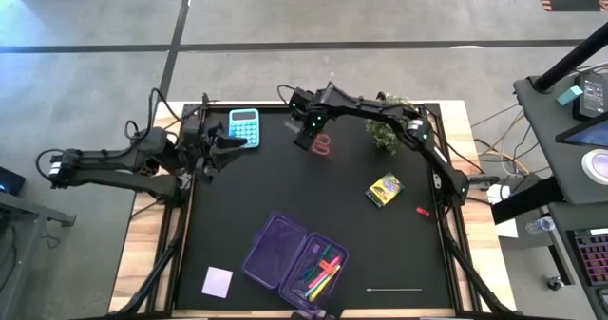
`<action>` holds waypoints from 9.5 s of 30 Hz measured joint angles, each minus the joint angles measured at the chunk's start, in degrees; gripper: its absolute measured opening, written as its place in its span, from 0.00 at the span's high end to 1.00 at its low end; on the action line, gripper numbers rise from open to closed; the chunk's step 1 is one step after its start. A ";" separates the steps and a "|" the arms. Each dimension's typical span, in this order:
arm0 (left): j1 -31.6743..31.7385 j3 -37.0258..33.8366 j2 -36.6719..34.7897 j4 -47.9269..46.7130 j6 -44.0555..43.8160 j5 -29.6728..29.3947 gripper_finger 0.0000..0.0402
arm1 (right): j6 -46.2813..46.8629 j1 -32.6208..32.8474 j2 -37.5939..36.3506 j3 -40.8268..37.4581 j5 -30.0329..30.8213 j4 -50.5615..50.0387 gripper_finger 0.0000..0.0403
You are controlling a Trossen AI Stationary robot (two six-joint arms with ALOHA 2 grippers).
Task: Pack school essentials
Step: Put the scissors into the purple supply box
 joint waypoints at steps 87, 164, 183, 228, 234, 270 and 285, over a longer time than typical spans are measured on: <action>-0.01 -1.40 1.17 -4.72 -3.48 0.52 0.65 | -1.84 2.17 3.05 -1.40 -2.78 -2.54 0.79; 0.00 -1.53 2.53 -9.06 -3.43 0.42 0.65 | -1.64 2.28 2.26 -3.78 -4.36 -7.90 0.81; 0.00 -1.53 2.02 -9.01 -3.49 0.42 0.65 | 0.98 2.28 1.78 -14.71 -4.49 1.05 0.82; 0.00 -1.51 1.00 -9.01 -3.52 0.48 0.65 | -0.36 3.68 -7.57 -17.79 -5.38 -8.10 0.51; 0.00 -1.51 1.00 -9.01 -3.52 0.48 0.65 | 1.02 4.38 -7.58 -21.24 -5.11 -7.91 0.49; 0.04 -1.51 1.28 -10.23 -3.45 0.63 0.65 | 6.31 6.43 -4.83 -27.02 -3.26 0.88 0.86; 0.04 -1.51 0.54 -10.29 -3.41 0.66 0.65 | 8.53 6.52 -16.09 -27.26 -3.75 1.34 0.86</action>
